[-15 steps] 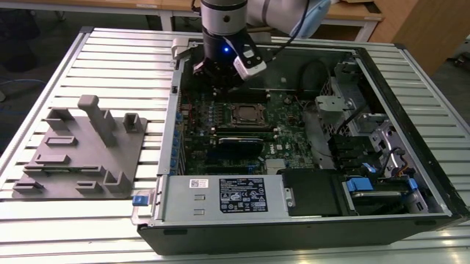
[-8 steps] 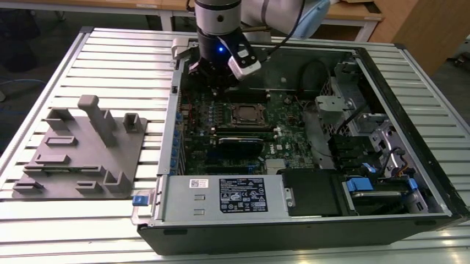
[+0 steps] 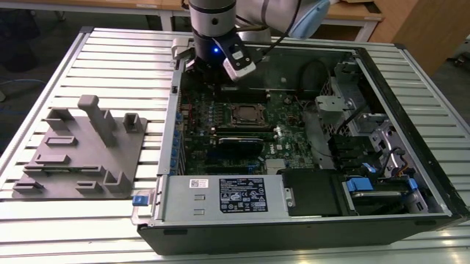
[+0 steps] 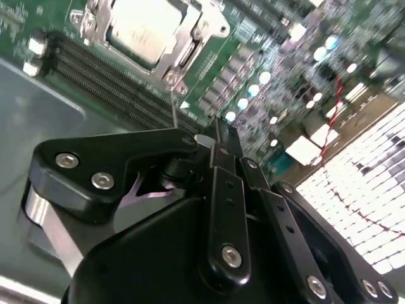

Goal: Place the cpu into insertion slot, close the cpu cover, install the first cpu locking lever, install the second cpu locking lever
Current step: 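Install the first cpu locking lever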

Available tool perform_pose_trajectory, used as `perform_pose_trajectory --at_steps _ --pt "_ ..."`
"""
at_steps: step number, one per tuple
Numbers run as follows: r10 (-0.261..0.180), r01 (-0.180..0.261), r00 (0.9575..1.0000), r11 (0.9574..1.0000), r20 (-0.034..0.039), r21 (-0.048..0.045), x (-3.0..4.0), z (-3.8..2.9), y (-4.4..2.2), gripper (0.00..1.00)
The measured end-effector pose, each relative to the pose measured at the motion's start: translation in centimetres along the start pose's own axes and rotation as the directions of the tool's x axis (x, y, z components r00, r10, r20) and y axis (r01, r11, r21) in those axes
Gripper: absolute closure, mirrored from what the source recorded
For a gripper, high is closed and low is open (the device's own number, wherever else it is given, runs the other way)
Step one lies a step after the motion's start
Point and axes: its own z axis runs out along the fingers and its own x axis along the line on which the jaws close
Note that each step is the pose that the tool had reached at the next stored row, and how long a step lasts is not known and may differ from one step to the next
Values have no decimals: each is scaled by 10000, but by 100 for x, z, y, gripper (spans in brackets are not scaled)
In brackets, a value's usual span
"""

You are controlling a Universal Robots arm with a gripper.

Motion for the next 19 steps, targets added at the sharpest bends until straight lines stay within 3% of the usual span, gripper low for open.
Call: perform_pose_trajectory --at_steps 4,6,7,9,16,17,19 --pt "44 -40 10000 9977 55 -669 22 -2 -2 90" --pt "62 -54 10000 9955 78 -949 26 -2 -5 90" --pt "68 -59 9999 9946 85 -1034 26 -1 -8 90" --pt "97 -86 9999 9936 94 -1128 27 3 -12 90" --pt "540 -516 9984 9900 148 -1314 28 23 -14 90" --pt "742 -709 9971 9865 172 -1477 29 33 -15 90" --pt "838 -802 9963 9854 181 -1500 22 36 -15 90"
